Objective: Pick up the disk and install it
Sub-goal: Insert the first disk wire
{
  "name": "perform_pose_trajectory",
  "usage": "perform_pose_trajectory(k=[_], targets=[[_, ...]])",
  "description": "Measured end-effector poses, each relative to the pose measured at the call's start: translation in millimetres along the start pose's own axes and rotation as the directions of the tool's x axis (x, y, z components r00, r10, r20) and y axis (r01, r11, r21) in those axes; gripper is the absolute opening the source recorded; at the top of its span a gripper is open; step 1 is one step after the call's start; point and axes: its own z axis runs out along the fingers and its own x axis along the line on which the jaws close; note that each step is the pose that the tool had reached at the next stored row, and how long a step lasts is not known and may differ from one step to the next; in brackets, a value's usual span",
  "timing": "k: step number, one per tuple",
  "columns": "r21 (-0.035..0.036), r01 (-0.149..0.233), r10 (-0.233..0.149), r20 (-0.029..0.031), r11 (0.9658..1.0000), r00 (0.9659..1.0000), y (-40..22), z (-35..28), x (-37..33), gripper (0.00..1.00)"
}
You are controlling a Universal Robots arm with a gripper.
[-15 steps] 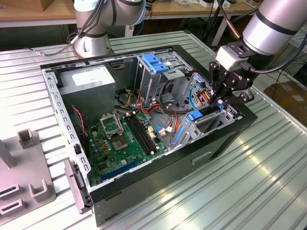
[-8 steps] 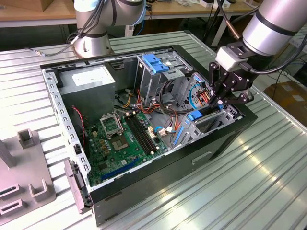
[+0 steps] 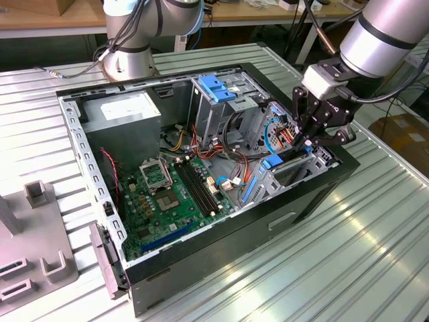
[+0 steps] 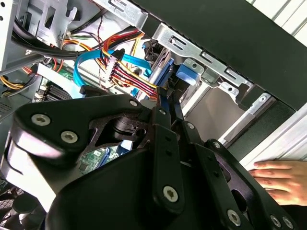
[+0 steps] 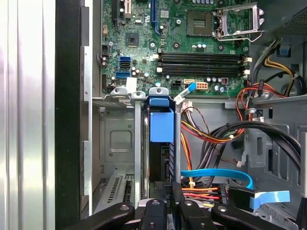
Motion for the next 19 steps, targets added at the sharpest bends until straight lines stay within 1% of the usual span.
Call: perform_pose_trajectory(k=[8,10,13,19], targets=[[0.0,0.0,0.0,-0.0001,1.0,1.0,0.4,4.0,0.3,0.16],[0.0,0.0,0.0,0.001,1.0,1.0,0.4,3.1,0.2,0.16],[0.0,0.0,0.0,0.0003,1.0,1.0,0.4,0.8,0.1,0.16],[0.0,0.0,0.0,0.0,1.0,1.0,0.3,0.3,-0.1,0.16]])
